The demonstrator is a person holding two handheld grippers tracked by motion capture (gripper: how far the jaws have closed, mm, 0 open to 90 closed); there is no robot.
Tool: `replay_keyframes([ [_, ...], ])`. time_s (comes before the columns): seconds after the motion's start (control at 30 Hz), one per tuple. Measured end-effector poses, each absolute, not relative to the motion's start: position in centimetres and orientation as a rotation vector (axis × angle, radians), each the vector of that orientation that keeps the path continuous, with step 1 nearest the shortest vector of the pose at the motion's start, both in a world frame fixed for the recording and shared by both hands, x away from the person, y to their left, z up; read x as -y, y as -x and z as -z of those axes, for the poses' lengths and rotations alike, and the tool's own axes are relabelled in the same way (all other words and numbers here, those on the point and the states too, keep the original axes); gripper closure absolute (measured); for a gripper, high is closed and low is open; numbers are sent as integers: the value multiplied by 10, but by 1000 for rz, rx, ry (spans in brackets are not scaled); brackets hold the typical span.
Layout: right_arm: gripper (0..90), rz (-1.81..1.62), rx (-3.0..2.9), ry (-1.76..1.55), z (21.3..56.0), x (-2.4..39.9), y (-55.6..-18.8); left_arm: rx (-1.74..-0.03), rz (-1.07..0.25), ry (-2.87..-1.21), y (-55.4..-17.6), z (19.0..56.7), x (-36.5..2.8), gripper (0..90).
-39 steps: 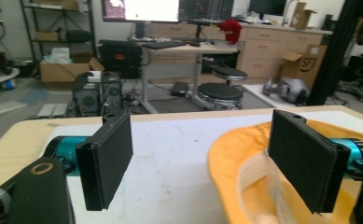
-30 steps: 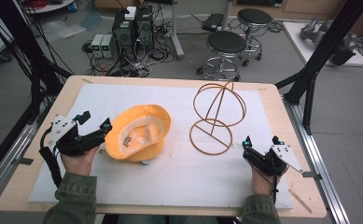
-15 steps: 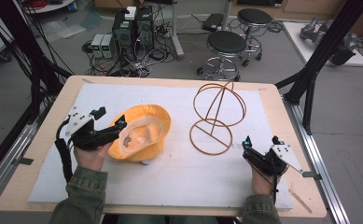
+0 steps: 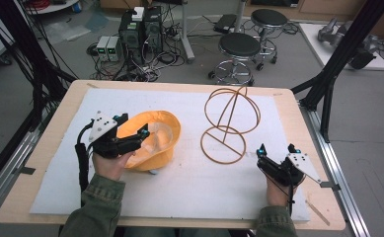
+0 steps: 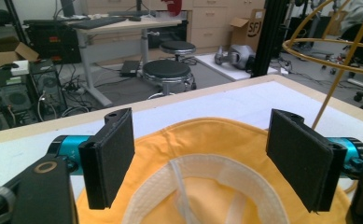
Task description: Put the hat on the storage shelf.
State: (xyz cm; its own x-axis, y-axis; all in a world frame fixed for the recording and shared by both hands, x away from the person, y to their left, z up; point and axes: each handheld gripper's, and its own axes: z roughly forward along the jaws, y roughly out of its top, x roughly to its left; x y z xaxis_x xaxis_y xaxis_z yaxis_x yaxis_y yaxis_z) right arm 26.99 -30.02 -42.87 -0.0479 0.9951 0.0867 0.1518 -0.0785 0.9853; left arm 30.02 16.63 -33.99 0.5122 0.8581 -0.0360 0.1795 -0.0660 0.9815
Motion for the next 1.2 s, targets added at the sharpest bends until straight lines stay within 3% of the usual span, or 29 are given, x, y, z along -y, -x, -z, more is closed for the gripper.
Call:
replay_keyframes([
  [1.2, 32, -1240, -1322, -1358, 429, 300, -270, -791, -541, -1808, -297, 342, -126, 293],
])
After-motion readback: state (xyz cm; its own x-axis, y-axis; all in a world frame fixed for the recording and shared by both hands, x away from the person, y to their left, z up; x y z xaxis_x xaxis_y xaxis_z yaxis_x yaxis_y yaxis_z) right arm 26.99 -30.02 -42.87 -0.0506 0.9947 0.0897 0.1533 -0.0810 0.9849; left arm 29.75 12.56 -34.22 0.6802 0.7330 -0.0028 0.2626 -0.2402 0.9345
